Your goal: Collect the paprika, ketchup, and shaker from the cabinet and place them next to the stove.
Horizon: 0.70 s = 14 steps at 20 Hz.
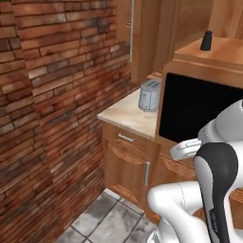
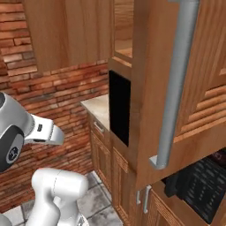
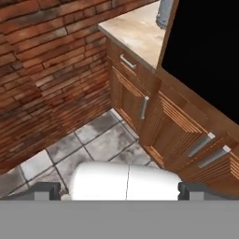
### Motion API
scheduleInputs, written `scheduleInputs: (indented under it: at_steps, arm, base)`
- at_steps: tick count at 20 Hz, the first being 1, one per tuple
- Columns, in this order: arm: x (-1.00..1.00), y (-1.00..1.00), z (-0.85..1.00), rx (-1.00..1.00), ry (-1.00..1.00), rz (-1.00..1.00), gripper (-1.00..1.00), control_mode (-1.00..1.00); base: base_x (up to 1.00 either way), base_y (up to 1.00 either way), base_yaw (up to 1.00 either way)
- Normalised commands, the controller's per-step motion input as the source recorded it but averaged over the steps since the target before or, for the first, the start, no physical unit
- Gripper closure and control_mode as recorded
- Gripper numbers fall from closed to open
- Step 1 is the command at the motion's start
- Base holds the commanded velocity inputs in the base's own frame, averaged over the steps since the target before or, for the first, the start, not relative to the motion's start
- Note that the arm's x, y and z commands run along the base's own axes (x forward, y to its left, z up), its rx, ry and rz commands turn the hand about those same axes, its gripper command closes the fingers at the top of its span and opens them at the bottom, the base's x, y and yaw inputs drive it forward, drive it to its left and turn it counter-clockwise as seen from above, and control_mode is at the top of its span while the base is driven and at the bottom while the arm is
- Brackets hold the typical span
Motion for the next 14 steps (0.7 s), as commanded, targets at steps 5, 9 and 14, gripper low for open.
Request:
scheduleInputs:
  at_steps: [5, 9, 14]
  arm:
    - [0.0, 0.0, 0.0, 0.0, 0.0, 0.0, -1.0, 1.0]
    - [0.0, 0.0, 0.0, 0.0, 0.0, 0.0, -1.0, 1.0]
    - [0.0, 0.0, 0.0, 0.0, 0.0, 0.0, -1.0, 1.0]
  base:
    - [0.66, -0.11, -0.37]
    - [0.57, -0.13, -0.38]
    - [0.2, -0.21, -0.39]
